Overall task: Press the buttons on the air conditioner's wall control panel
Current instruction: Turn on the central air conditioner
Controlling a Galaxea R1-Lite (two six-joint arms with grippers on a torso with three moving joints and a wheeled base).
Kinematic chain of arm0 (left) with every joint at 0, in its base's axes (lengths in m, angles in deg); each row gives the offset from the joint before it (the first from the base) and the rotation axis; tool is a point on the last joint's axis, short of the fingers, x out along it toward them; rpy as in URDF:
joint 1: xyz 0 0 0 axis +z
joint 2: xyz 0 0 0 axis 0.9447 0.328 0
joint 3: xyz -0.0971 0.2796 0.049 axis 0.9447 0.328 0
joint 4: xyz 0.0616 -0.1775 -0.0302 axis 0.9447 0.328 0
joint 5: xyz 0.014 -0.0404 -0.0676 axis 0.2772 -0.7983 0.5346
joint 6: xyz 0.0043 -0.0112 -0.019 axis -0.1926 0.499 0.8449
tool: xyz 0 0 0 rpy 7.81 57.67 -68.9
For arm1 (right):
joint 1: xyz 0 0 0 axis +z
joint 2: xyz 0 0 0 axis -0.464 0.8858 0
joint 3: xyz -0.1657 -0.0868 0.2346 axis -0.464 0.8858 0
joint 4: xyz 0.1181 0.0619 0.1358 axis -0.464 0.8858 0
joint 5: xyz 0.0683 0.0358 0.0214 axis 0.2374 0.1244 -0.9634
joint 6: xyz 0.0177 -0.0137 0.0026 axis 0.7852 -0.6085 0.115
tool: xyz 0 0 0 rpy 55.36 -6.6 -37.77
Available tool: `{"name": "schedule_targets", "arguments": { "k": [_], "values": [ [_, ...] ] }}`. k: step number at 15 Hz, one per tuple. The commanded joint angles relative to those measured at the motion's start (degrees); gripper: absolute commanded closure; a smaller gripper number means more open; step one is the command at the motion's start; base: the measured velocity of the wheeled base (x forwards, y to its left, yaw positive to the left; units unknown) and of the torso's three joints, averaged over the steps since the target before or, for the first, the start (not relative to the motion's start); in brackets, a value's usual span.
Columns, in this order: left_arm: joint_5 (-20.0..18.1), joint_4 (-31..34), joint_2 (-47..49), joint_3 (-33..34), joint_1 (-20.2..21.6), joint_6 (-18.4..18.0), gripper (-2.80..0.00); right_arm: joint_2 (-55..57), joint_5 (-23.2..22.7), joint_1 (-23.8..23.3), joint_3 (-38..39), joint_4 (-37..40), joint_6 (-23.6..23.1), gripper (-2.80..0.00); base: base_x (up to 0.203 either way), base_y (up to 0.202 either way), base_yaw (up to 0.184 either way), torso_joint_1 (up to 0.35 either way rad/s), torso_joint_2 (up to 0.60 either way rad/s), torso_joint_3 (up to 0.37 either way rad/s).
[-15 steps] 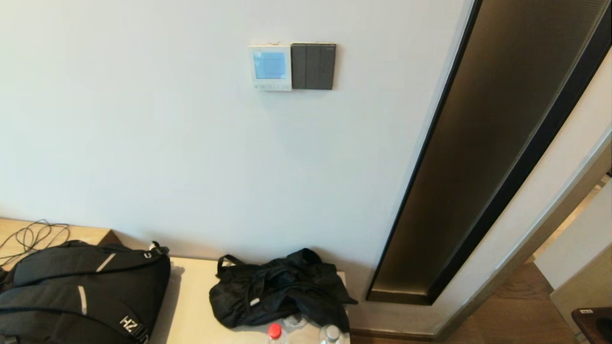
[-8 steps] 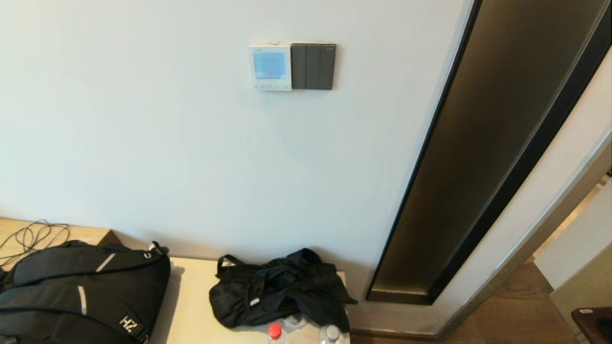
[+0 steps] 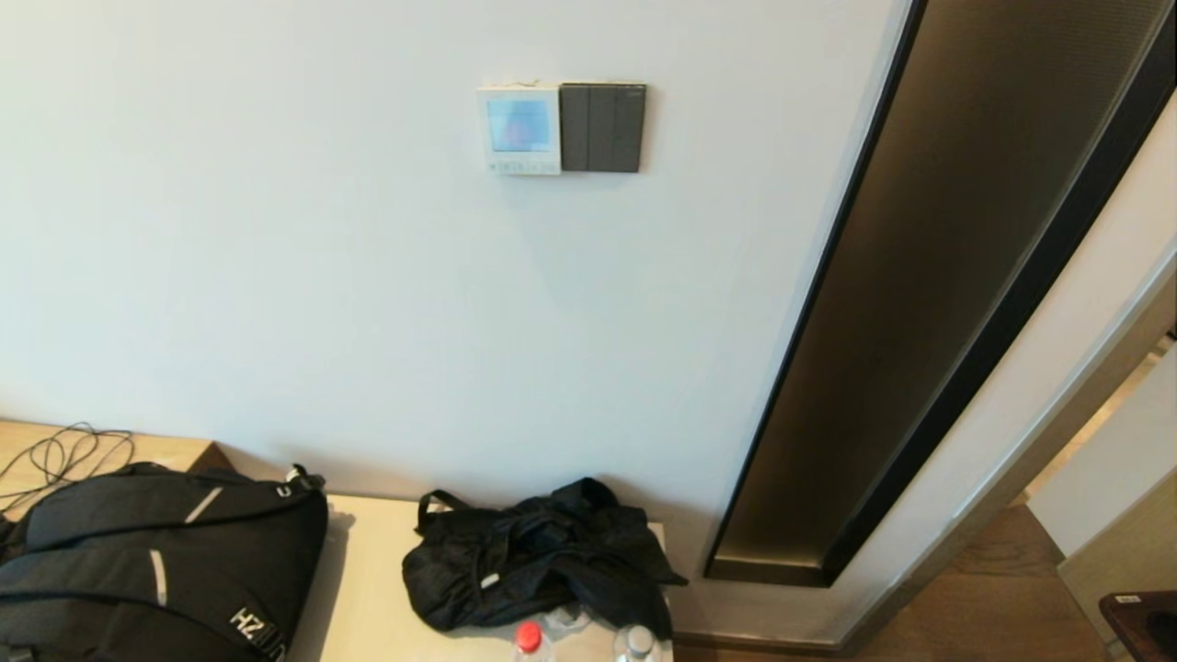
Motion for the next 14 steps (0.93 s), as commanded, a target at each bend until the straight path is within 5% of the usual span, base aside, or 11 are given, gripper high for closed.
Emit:
{"name": "schedule_targets", "arguments": {
  "k": [1,5,11,14],
  "values": [
    [-0.24,-3.95,16.66,-7.43,-0.95,0.03,0.0,0.01,-0.02,0.0,0.09,0.0,-0.04,0.0,0.0,0.0,0.0,0.0,0.0,0.0],
    [-3.22,-10.51,34.04,-18.32,-2.88,0.44,0.0,0.09,-0.02,0.0,0.09,0.0,-0.04,0.0,0.0,0.0,0.0,0.0,0.0,0.0],
    [-0.94,-15.45,53.41,-29.15,-18.33,1.59,0.0,0.09,-0.02,0.0,0.09,0.0,-0.04,0.0,0.0,0.0,0.0,0.0,0.0,0.0],
    [0.01,-18.12,62.31,-34.31,-21.48,1.59,0.0,0.02,-0.02,0.0,0.09,0.0,-0.04,0.0,0.0,0.0,0.0,0.0,0.0,0.0]
  ]
}}
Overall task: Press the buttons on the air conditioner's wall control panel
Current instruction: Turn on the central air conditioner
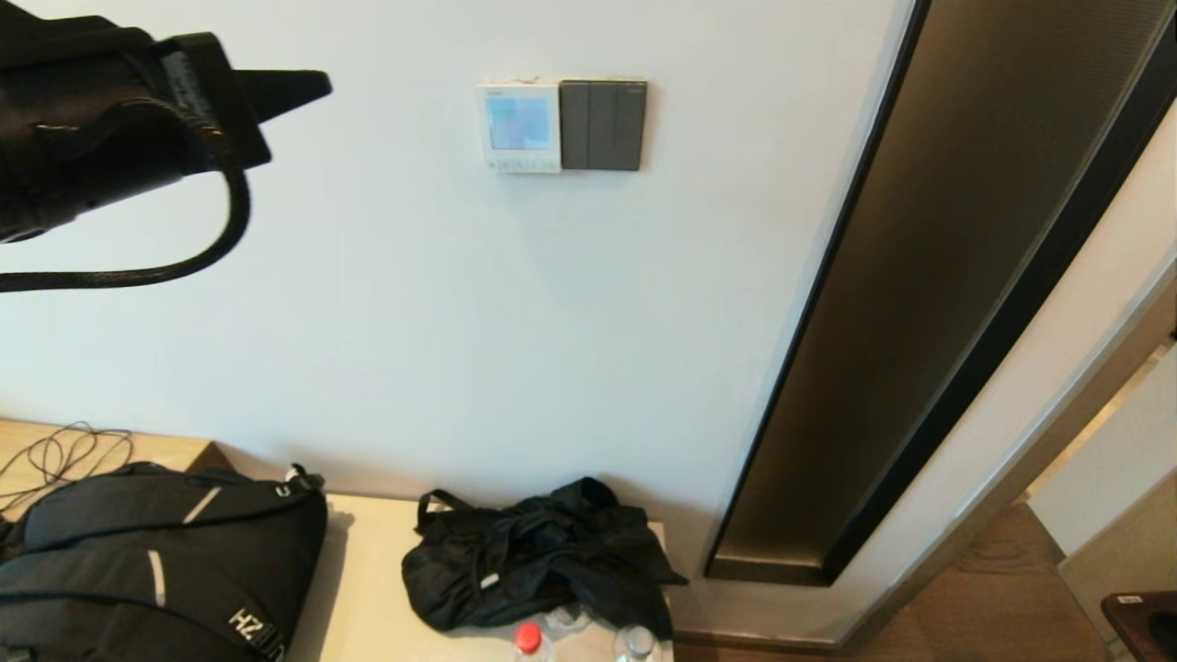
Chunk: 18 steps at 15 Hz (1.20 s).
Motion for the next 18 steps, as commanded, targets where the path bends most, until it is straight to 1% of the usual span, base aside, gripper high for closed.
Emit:
{"name": "schedule_targets", "arguments": {
  "k": [1,6,10,13,15,18],
  "values": [
    [0.18,-1.01,10.06,-4.59,-2.16,0.05,0.0,0.0,-0.02,0.0,0.09,0.0,-0.05,0.0,0.0,0.0,0.0,0.0,0.0,0.0],
    [0.59,-1.78,22.06,-13.32,-4.94,0.08,0.0,0.09,-0.02,0.0,0.09,0.0,-0.05,0.0,0.0,0.0,0.0,0.0,0.0,0.0],
    [2.79,-1.76,29.84,-22.58,-6.04,0.04,0.0,0.09,-0.02,0.0,0.09,0.0,-0.05,0.0,0.0,0.0,0.0,0.0,0.0,0.0],
    [3.56,-1.59,34.38,-26.98,-7.54,-0.01,0.0,0.09,-0.02,0.0,0.09,0.0,-0.05,0.0,0.0,0.0,0.0,0.0,0.0,0.0],
    [5.21,-1.45,37.41,-30.55,-8.2,-0.2,0.0,0.09,-0.02,0.0,0.09,0.0,-0.05,0.0,0.0,0.0,0.0,0.0,0.0,0.0],
    [5.59,-1.59,39.99,-32.0,-8.36,-0.28,0.0,0.09,-0.02,0.0,0.09,0.0,-0.05,0.0,0.0,0.0,0.0,0.0,0.0,0.0]
  ]
}}
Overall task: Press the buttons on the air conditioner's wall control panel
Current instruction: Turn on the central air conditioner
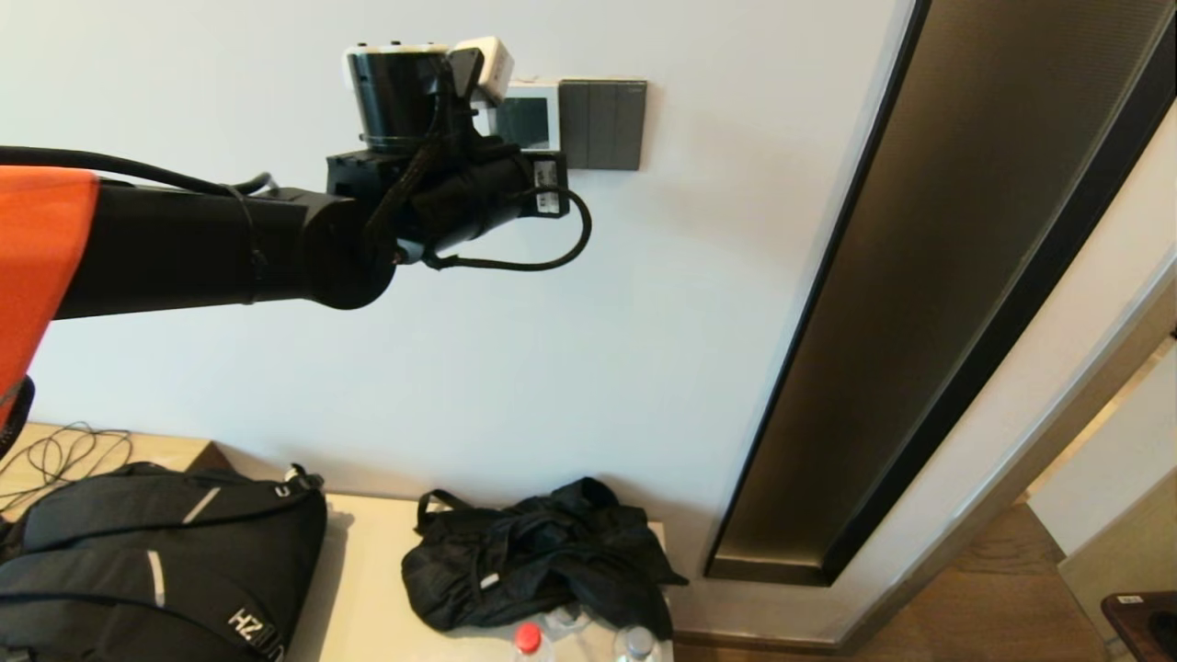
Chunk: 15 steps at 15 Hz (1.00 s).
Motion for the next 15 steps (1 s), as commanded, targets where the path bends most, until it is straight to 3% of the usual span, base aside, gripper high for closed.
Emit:
{"name": "schedule_targets", "arguments": {
  "k": [1,15],
  "values": [
    [0.06,-0.28,2.87,-1.53,-0.1,0.14,0.0,0.09,-0.02,0.0,0.09,0.0,-0.02,0.0,0.0,0.0,0.0,0.0,0.0,0.0],
    [2.49,0.27,5.32,-6.71,0.45,0.4,0.0,0.09,-0.02,0.0,0.09,0.0,-0.02,0.0,0.0,0.0,0.0,0.0,0.0,0.0]
  ]
}}
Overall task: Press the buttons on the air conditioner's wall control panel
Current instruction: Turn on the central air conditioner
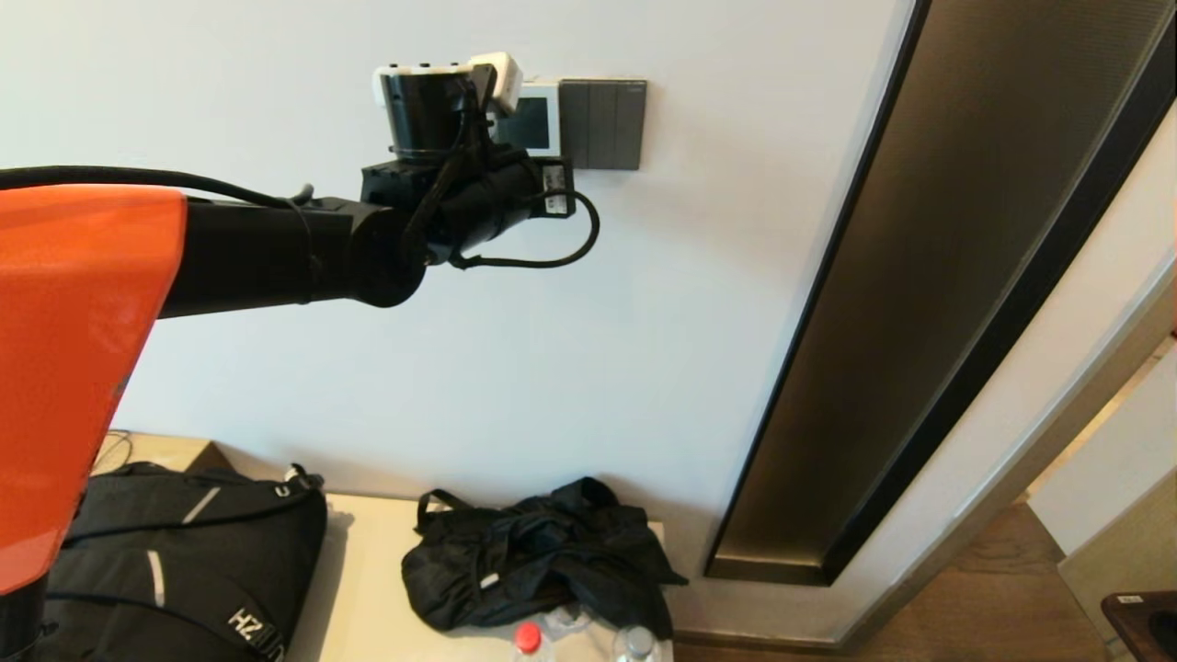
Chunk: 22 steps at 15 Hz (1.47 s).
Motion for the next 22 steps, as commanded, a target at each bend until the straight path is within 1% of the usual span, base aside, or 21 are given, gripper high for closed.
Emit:
{"name": "schedule_targets", "arguments": {
  "k": [1,5,9,13,18,22],
  "values": [
    [0.57,-0.17,0.58,-0.57,0.01,-0.06,0.0,0.09,-0.02,0.0,0.09,0.0,-0.03,0.0,0.0,0.0,0.0,0.0,0.0,0.0],
    [1.19,0.04,1.46,-2.32,0.71,-0.01,0.0,0.09,-0.02,0.0,0.09,0.0,-0.03,0.0,0.0,0.0,0.0,0.0,0.0,0.0],
    [1.19,-0.02,1.93,-2.31,1.62,-0.04,0.0,0.09,-0.02,0.0,0.09,0.0,-0.03,0.0,0.0,0.0,0.0,0.0,0.0,0.0],
    [1.19,-0.43,2.17,-2.14,1.6,0.03,0.0,0.09,-0.02,0.0,0.09,0.0,-0.03,0.0,0.0,0.0,0.0,0.0,0.0,0.0],
    [1.1,-0.87,-0.19,-0.57,1.6,0.19,0.0,0.09,-0.02,0.0,0.09,0.0,-0.03,0.0,0.0,0.0,0.0,0.0,0.0,0.0],
    [1.1,-2.33,-1.79,2.21,1.6,0.2,0.0,0.09,-0.02,0.0,0.09,0.0,-0.03,0.0,0.0,0.0,0.0,0.0,0.0,0.0]
  ]
}}
